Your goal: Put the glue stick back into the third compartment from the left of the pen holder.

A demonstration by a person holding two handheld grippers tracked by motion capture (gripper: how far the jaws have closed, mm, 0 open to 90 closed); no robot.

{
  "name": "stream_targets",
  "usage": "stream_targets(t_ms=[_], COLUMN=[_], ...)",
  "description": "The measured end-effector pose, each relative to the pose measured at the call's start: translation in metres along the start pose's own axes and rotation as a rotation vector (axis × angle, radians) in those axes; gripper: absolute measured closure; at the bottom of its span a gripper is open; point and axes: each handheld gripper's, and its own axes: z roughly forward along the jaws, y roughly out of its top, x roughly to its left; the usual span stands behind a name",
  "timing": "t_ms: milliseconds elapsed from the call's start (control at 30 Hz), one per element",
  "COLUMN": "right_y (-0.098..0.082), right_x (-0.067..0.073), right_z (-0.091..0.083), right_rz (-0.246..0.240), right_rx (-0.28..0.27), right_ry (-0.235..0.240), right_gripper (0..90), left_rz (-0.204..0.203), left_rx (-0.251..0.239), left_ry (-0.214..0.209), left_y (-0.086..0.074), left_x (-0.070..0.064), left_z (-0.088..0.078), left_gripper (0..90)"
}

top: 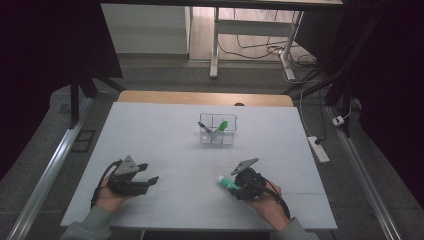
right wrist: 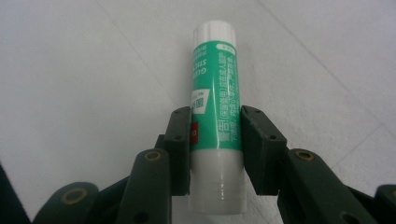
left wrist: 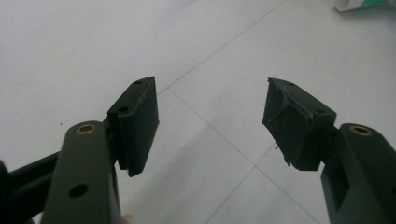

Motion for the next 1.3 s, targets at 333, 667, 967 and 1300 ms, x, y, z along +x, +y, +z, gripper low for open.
stream_targets(t_ms=[333, 667, 967, 1300], right_y=[0.003, 0.008, 0.013, 0.024], right_x=[-0.007, -0.008, -0.007, -0.006], right_z=[-0.011, -0.016, -0.013, -0.008], right_rz=[0.018, 0.044, 0.038, 0.032], right_rx=[-0.082, -0.145, -0.171, -0.184], right_ry=[0.073, 0.151, 0.178, 0.192], right_gripper=[65.0, 65.1, 65.1, 65.0], left_rz=[0.067, 0.122, 0.162, 0.227], left_rx=[-0.005, -0.013, -0.004, 0.011], left_ry=[0.012, 0.003, -0.021, -0.033], left_y=[0.006, 0.014, 0.021, 0.027], left_x=[-0.011, -0.022, -0.031, -0.041], left_z=[0.0, 0.002, 0.008, 0.016], left_gripper=[35.1, 35.7, 35.7, 34.9])
